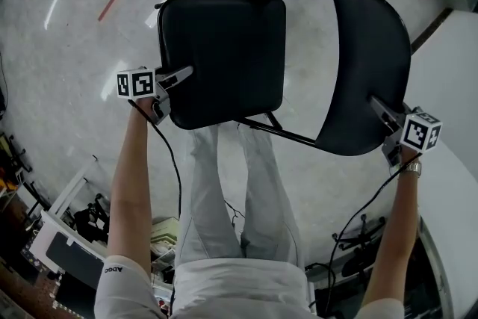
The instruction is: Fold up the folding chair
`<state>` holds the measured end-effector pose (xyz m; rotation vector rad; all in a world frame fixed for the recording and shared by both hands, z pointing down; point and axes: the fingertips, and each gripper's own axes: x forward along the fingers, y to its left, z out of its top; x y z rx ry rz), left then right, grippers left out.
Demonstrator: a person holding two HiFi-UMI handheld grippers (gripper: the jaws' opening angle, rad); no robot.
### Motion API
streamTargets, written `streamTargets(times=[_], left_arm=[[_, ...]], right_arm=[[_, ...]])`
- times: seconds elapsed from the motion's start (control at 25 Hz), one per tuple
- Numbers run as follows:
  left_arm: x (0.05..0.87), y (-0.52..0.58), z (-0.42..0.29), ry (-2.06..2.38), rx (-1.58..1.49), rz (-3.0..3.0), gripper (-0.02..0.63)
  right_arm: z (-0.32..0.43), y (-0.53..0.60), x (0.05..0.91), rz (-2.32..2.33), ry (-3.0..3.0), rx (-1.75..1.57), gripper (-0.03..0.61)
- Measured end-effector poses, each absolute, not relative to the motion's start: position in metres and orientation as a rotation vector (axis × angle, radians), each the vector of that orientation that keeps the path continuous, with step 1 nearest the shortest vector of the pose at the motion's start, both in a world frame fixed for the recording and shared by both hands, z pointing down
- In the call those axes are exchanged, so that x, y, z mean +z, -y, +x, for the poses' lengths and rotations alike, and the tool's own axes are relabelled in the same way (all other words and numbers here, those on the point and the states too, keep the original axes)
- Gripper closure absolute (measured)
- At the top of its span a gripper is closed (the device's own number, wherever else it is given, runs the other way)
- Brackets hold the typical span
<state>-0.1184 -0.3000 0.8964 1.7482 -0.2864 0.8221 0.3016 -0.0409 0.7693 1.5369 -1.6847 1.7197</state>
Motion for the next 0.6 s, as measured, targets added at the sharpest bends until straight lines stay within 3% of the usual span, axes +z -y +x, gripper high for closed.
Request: streamTargets(times=[0.6], left_arm=[[0.883,0.299,-0.111,0.381,0.893,1.773,0.299]], right_arm=[[0.295,0.050,0.745,1.560,1.574,1.702,0.410]])
